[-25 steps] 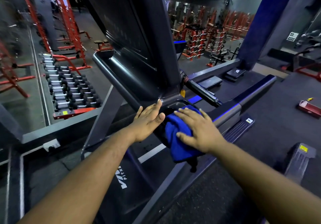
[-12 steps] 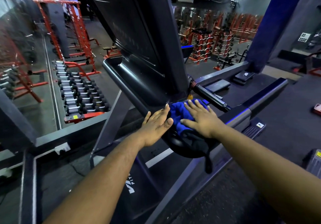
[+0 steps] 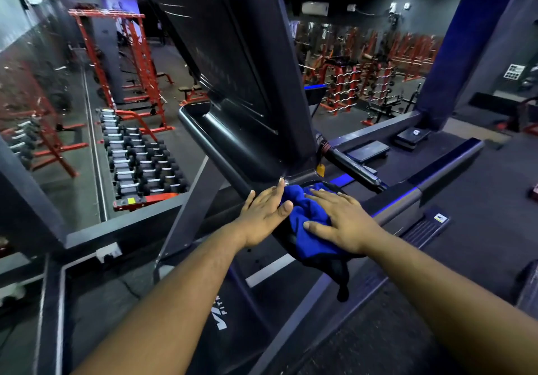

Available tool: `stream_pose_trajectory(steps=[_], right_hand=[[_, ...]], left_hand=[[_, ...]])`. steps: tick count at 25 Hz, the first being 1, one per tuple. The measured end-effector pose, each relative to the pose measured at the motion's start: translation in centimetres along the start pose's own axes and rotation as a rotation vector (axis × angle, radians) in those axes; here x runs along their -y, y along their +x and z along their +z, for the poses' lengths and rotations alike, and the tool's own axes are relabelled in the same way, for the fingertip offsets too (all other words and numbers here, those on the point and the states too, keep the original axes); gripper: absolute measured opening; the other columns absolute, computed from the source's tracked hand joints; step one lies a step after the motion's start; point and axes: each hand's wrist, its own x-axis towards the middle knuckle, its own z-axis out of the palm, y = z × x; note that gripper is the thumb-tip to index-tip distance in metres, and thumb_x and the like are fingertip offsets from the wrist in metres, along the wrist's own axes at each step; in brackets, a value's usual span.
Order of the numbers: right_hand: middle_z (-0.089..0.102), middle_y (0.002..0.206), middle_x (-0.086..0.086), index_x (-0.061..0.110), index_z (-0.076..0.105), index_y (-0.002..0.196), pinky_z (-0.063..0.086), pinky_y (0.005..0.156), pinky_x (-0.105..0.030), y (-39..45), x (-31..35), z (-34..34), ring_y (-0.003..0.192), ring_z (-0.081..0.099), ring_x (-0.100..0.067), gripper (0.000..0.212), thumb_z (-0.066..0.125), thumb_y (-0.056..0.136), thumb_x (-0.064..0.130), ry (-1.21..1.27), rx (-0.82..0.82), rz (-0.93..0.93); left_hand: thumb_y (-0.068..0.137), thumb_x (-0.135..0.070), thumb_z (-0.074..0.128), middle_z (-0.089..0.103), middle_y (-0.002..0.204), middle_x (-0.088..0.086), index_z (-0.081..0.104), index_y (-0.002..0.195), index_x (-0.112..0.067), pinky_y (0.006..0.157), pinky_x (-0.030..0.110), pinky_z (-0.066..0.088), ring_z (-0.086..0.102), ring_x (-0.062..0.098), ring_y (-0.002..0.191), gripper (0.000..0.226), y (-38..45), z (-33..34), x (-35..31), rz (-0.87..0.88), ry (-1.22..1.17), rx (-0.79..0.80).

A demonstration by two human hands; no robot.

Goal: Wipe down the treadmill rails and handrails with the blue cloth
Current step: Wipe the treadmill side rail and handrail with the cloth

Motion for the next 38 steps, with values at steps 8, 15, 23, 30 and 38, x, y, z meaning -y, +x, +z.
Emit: stream_pose_trajectory(steps=[8, 15, 23, 30, 38], right_hand=[[0.056, 0.080, 0.012, 0.028, 0.045, 0.084, 0.040, 0.093, -0.040, -0.5, 4.2, 1.5, 0.089, 0.061, -0.021, 0.044, 0.033, 0.086, 0.070, -0.088, -0.133, -0.073], [0.069, 0.094, -0.001, 0.022, 0.048, 0.085, 0.038, 0.092, -0.041, 2.7, 6.8, 0.8, 0.096, 0.063, -0.025, 0.042, 0.034, 0.095, 0.060, -0.155, -0.006, 0.067], [0.057, 0.087, 0.014, 0.029, 0.051, 0.087, 0.037, 0.095, -0.042, -0.3, 2.7, -0.1, 0.094, 0.057, -0.014, 0.038, 0.043, 0.087, 0.066, -0.110, -0.042, -0.072], [0.038, 0.156, 0.003, 0.031, 0.033, 0.152, 0.021, 0.119, -0.048, -6.0, 2.3, 4.9, 0.144, 0.033, -0.018, 0.075, 0.045, 0.087, 0.066, -0.150, -0.352, -0.079], [0.026, 0.162, 0.007, 0.037, 0.033, 0.151, 0.012, 0.121, -0.048, -2.9, 3.3, 3.4, 0.151, 0.018, -0.016, 0.077, 0.028, 0.082, 0.072, -0.071, -0.283, 0.133]], left_hand=[[0.070, -0.086, 0.002, 0.012, 0.156, -0.025, -0.005, 0.156, -0.034, 0.110, 0.021, -0.017, -0.008, -0.010, 0.132, 0.101, -1.5, -1.1, -1.5, -0.029, -0.212, 0.009], [0.098, -0.057, 0.009, 0.012, 0.162, -0.021, -0.003, 0.158, -0.031, 0.109, 0.021, -0.015, -0.007, -0.006, 0.136, 0.066, -2.2, -1.6, -2.3, -0.087, -0.216, 0.032], [0.103, -0.053, 0.012, 0.007, 0.166, -0.013, -0.003, 0.158, -0.031, 0.117, 0.031, -0.013, -0.006, -0.005, 0.128, 0.060, -2.4, -1.6, -2.5, -0.093, -0.190, 0.030], [0.084, -0.076, 0.008, 0.005, 0.166, -0.009, -0.004, 0.158, -0.032, 0.120, 0.035, -0.012, -0.006, 0.011, 0.150, 0.086, -1.6, -1.0, -1.4, -0.080, -0.123, -0.004], [0.062, -0.096, -0.007, 0.007, 0.167, 0.002, -0.009, 0.157, -0.027, 0.123, 0.044, -0.011, -0.002, 0.009, 0.153, 0.117, -0.1, 1.0, -0.5, -0.020, 0.041, -0.102]])
